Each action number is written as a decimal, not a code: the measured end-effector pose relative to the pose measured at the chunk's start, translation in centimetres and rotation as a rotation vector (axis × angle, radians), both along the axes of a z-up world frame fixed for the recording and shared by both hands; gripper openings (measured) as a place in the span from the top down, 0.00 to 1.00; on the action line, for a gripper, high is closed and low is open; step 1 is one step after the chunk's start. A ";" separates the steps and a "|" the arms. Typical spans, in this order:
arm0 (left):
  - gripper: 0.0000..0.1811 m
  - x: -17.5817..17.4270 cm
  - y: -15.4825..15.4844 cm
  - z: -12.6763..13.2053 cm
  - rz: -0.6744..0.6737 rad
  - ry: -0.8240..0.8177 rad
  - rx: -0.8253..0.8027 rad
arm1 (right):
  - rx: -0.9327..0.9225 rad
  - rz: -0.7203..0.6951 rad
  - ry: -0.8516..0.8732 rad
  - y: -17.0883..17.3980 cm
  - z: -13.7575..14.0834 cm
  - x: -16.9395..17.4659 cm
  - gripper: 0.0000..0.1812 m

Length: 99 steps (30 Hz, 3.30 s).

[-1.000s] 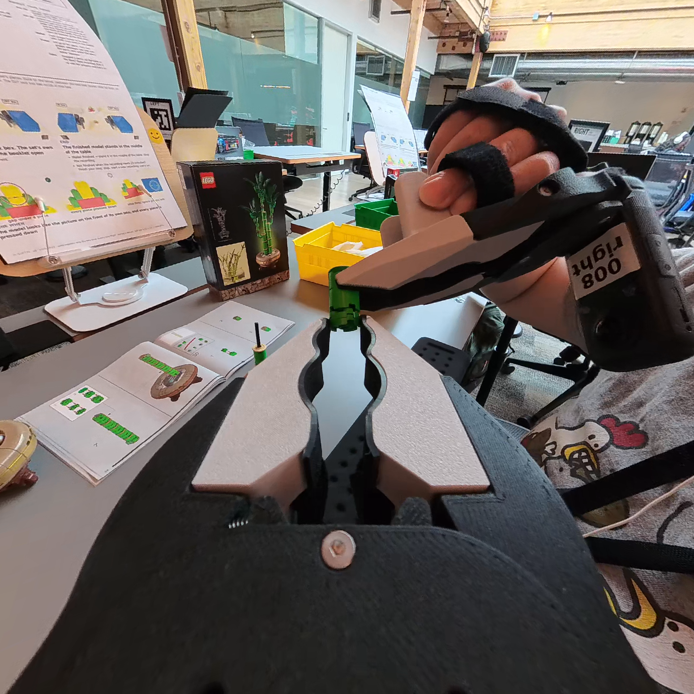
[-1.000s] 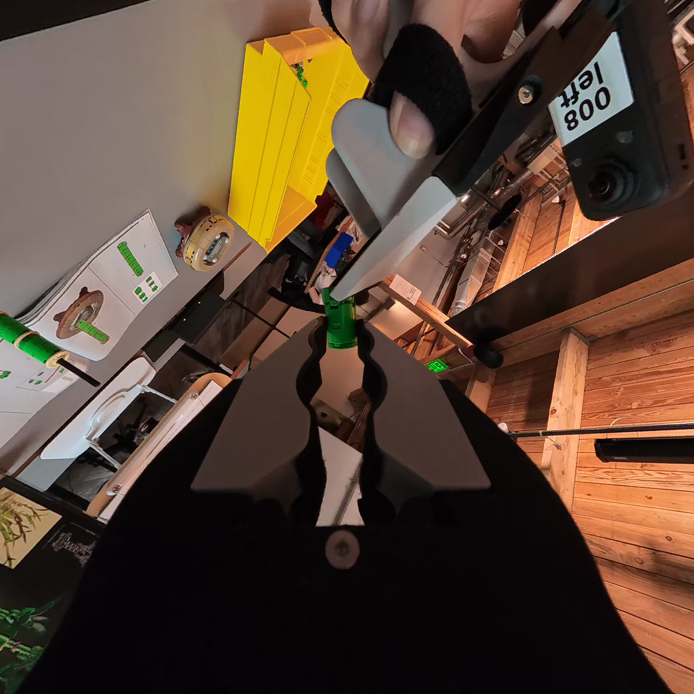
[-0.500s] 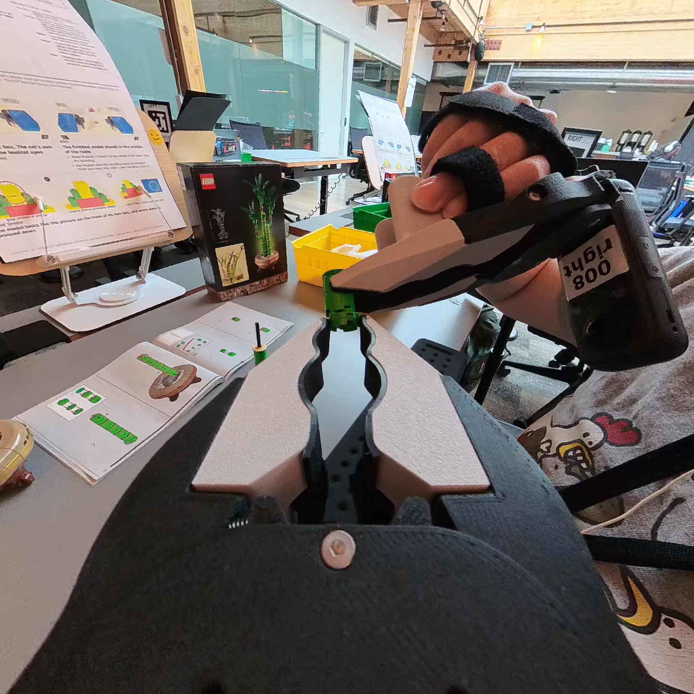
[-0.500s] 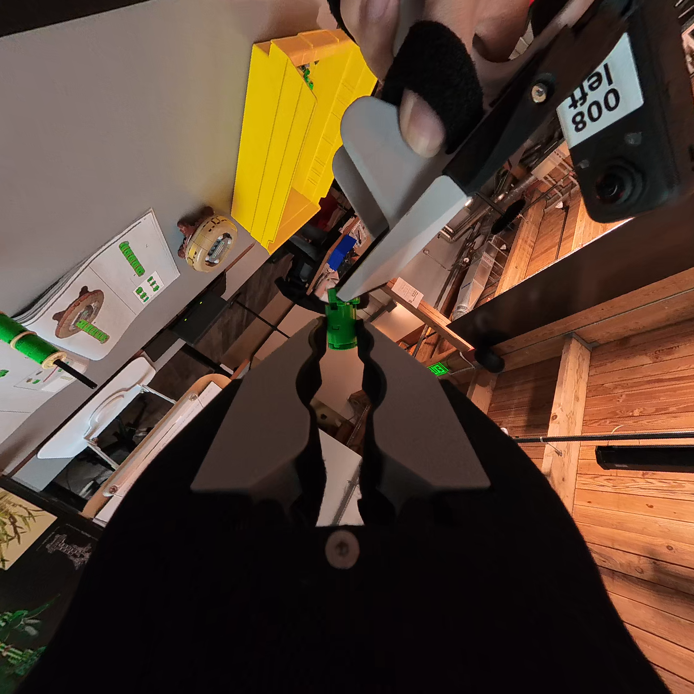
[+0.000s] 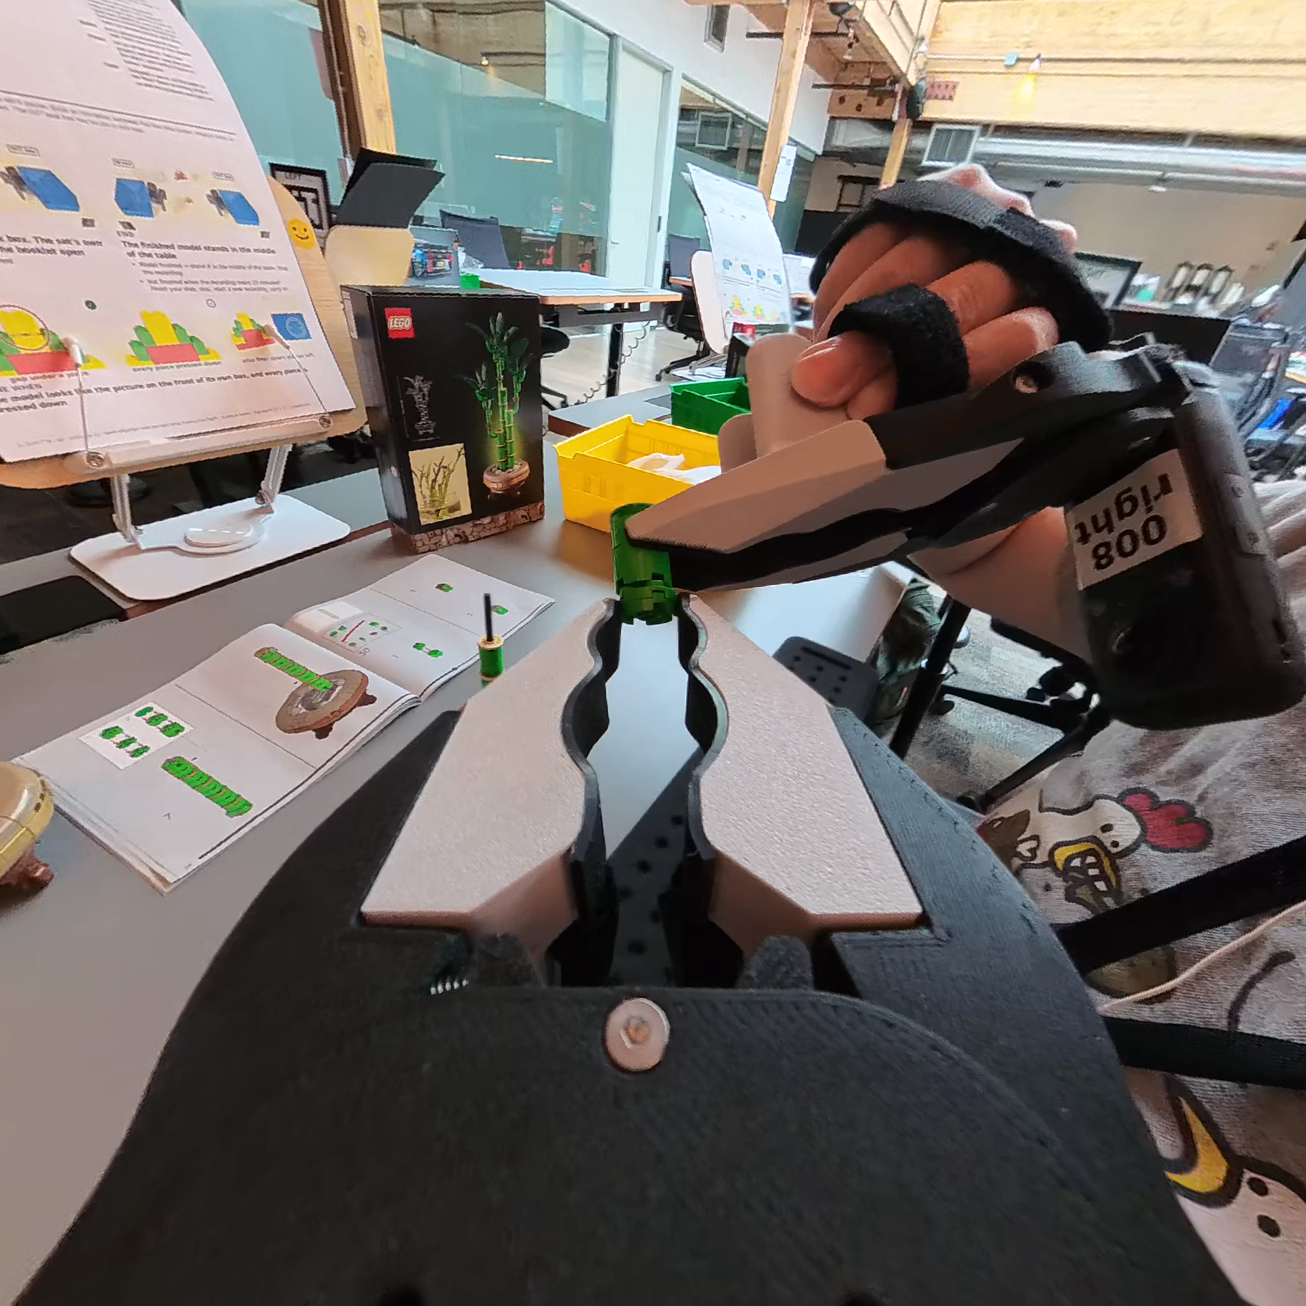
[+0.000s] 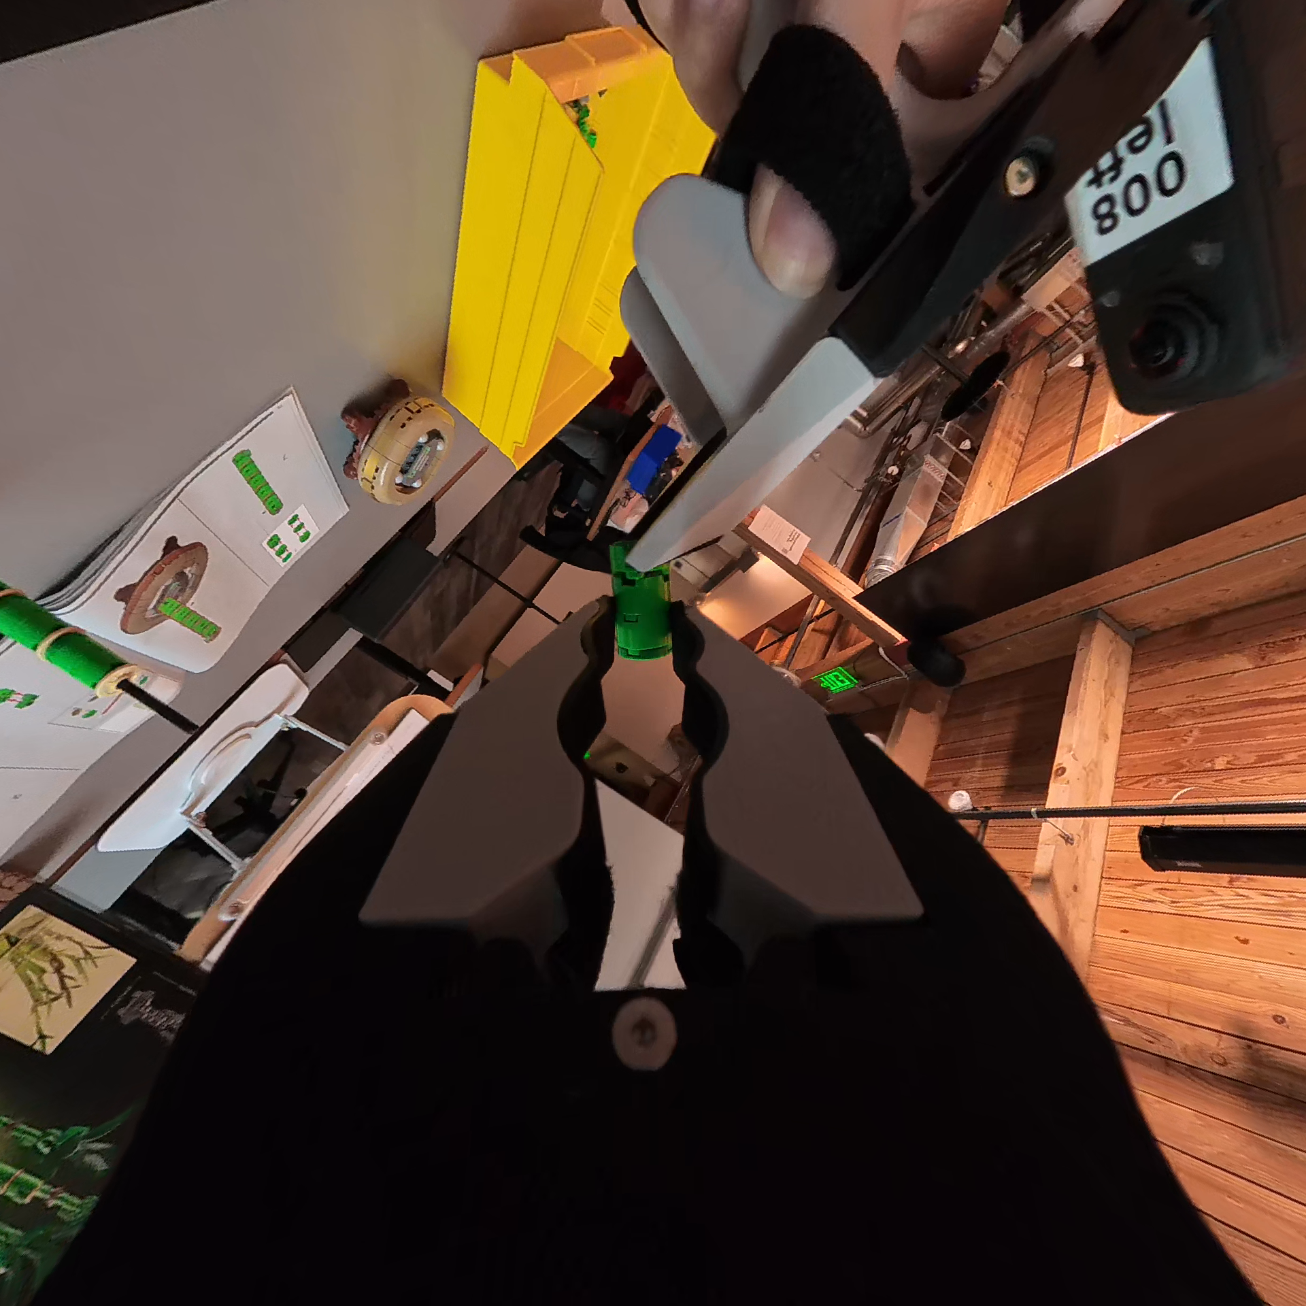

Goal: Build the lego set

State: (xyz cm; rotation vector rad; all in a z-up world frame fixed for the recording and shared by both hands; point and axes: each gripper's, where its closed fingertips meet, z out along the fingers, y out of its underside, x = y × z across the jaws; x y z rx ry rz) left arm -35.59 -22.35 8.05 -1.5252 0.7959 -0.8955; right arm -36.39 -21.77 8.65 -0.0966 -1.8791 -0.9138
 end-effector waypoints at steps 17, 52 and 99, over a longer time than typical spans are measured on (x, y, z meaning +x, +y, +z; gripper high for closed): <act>0.92 0.3 0.5 -0.6 0.085 0.110 0.054 | -0.012 -0.089 -0.038 0.3 -0.7 0.3 0.92; 0.92 0.3 1.6 -3.4 0.122 0.222 -0.024 | 0.009 -0.129 -0.104 1.6 -3.3 0.0 0.92; 0.92 0.9 6.3 14.1 -0.001 -0.205 0.257 | 0.360 -0.229 -0.445 6.4 13.8 -0.1 0.91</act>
